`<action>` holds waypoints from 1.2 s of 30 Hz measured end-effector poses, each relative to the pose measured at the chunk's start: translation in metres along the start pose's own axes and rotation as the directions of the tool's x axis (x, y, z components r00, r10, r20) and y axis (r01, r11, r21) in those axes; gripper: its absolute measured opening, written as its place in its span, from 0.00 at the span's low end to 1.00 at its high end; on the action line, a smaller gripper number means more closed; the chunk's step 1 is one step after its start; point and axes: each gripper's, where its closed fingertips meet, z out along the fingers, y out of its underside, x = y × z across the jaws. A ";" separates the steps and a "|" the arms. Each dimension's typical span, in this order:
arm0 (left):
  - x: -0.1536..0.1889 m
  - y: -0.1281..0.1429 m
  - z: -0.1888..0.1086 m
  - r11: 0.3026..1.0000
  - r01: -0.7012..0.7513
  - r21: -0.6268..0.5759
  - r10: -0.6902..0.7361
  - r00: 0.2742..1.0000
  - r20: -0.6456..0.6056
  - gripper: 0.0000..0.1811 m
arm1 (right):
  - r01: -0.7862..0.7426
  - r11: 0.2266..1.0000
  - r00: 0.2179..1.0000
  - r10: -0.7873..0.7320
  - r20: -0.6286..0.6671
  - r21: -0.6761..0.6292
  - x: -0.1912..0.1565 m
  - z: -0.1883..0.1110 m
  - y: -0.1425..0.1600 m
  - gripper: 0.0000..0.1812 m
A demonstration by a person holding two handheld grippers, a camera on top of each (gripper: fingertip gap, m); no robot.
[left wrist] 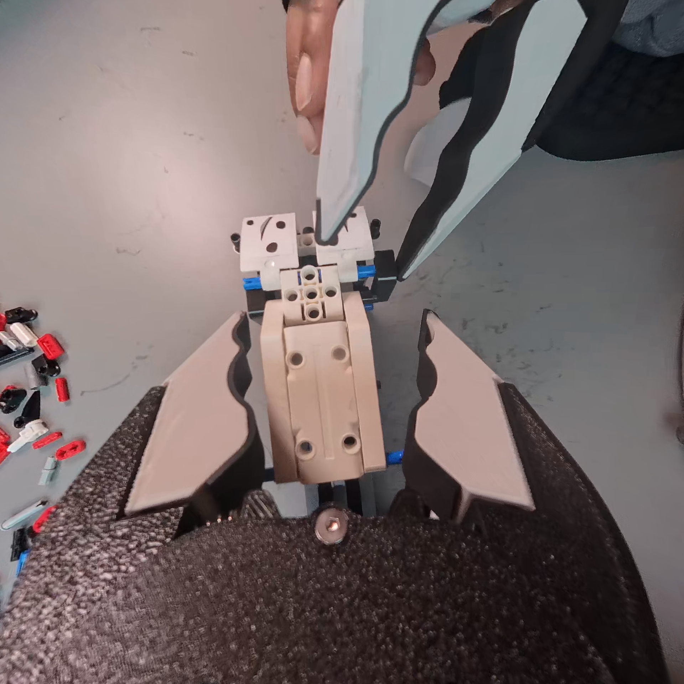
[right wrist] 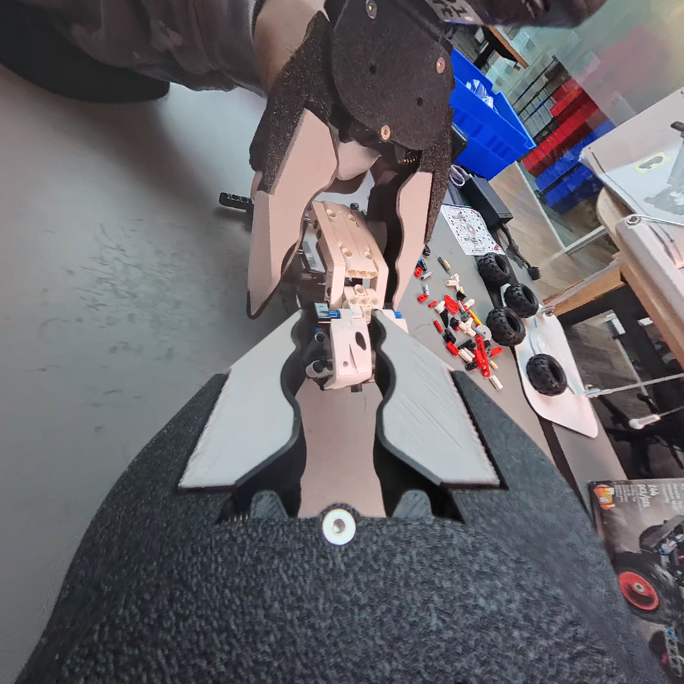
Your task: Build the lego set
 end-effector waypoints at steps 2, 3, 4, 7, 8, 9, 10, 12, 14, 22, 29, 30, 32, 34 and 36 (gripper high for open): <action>0.000 0.001 0.002 1.000 -0.006 0.001 0.006 1.000 0.002 0.48 | 0.050 0.999 0.999 -0.050 -0.002 -0.001 -0.003 0.000 -0.001 0.15; -0.001 0.000 0.002 1.000 -0.006 0.003 0.006 1.000 0.001 0.48 | 0.078 0.997 0.997 -0.078 -0.004 -0.003 -0.004 0.000 -0.001 0.14; -0.001 0.000 0.002 1.000 -0.003 0.005 0.003 1.000 -0.004 0.47 | 0.111 0.994 0.994 -0.111 -0.005 -0.007 -0.005 0.000 -0.001 0.12; -0.001 0.000 0.002 1.000 0.001 0.011 -0.001 1.000 -0.009 0.47 | 0.224 0.974 0.975 -0.224 -0.008 -0.028 -0.011 0.001 -0.002 0.06; -0.001 0.000 0.002 1.000 -0.002 0.010 0.002 1.000 -0.008 0.46 | 0.257 0.966 0.966 -0.257 -0.015 -0.036 -0.012 0.001 -0.002 0.06; -0.001 0.000 0.002 1.000 -0.005 0.011 0.005 1.000 -0.007 0.46 | 0.284 0.958 0.958 -0.285 -0.016 -0.043 -0.013 0.001 -0.002 0.06; -0.001 0.000 0.002 1.000 -0.006 0.012 0.006 1.000 -0.005 0.46 | 0.302 0.952 0.953 -0.303 -0.014 -0.047 -0.013 0.000 -0.002 0.06; -0.001 0.000 0.001 1.000 -0.006 0.016 0.006 1.000 -0.009 0.46 | 0.330 0.943 0.944 -0.330 -0.008 -0.045 -0.016 0.000 -0.003 0.05; -0.001 0.000 0.001 1.000 -0.010 0.019 0.010 1.000 -0.012 0.46 | 0.336 0.941 0.942 -0.336 0.008 -0.042 -0.019 -0.001 -0.003 0.05; 0.001 0.001 0.002 1.000 -0.018 0.022 0.019 0.999 -0.034 0.46 | 0.306 0.952 0.952 -0.304 0.043 -0.033 -0.023 -0.001 -0.005 0.05; 0.005 -0.001 0.004 0.999 -0.032 0.030 0.034 0.998 -0.049 0.46 | 0.294 0.956 0.954 -0.292 0.062 -0.015 -0.026 -0.002 -0.009 0.05; 0.005 -0.001 0.004 0.999 -0.036 0.030 0.037 0.998 -0.050 0.46 | 0.290 0.957 0.955 -0.289 0.063 -0.014 -0.026 -0.003 -0.009 0.05; 0.006 -0.002 0.004 0.999 -0.043 0.032 0.044 0.998 -0.051 0.46 | 0.258 0.966 0.963 -0.259 0.077 0.015 -0.027 -0.006 -0.013 0.05; 0.006 -0.003 0.004 0.998 -0.048 0.035 0.050 0.997 -0.054 0.46 | 0.238 0.971 0.966 -0.241 0.097 0.037 -0.031 -0.007 -0.017 0.04; 0.006 -0.002 0.005 0.998 -0.056 0.038 0.059 0.997 -0.059 0.47 | 0.239 0.970 0.965 -0.241 0.106 0.029 -0.033 -0.006 -0.015 0.04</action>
